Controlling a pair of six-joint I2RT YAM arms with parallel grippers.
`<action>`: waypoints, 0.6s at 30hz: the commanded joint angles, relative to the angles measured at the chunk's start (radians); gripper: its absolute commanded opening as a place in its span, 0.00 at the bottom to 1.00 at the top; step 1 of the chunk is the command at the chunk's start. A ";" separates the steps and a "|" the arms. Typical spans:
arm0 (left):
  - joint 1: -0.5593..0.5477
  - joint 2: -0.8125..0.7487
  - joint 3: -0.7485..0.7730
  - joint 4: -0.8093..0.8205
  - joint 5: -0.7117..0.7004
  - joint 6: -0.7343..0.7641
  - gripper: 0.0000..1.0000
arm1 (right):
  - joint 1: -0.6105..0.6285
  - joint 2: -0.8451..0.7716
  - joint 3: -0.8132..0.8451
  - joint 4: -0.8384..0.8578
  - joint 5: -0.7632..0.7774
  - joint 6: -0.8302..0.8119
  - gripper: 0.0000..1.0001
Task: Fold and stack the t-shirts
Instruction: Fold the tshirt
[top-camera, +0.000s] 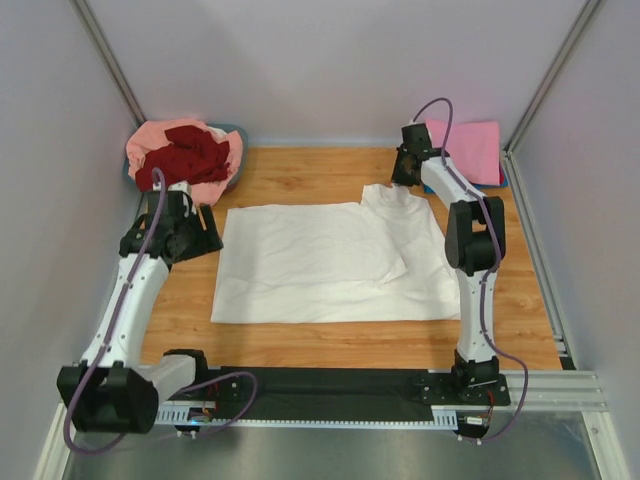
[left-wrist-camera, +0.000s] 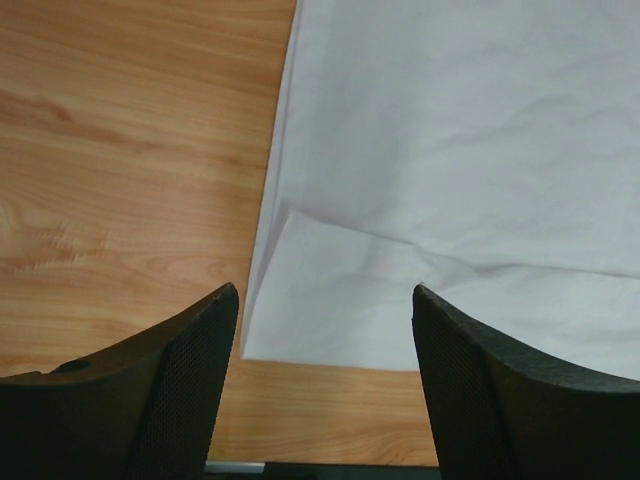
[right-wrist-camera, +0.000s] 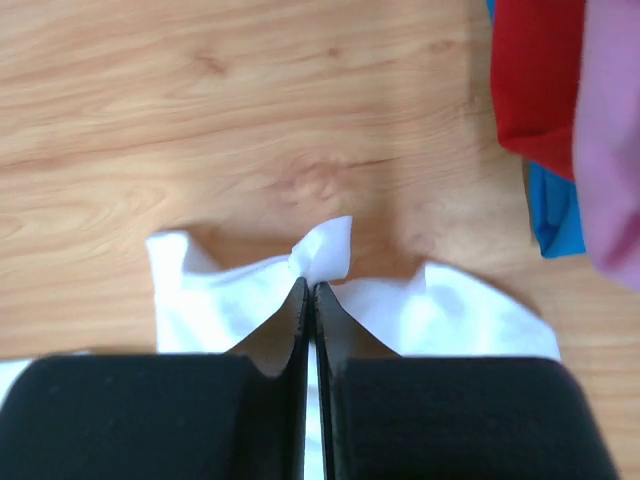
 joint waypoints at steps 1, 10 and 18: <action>-0.015 0.146 0.125 0.135 -0.035 -0.031 0.76 | 0.023 -0.193 -0.125 0.241 -0.041 0.005 0.00; -0.065 0.818 0.663 0.064 -0.220 -0.039 0.72 | 0.027 -0.240 -0.234 0.283 -0.150 -0.079 0.00; -0.138 1.147 0.946 0.026 -0.311 -0.066 0.73 | 0.027 -0.251 -0.248 0.301 -0.198 -0.081 0.00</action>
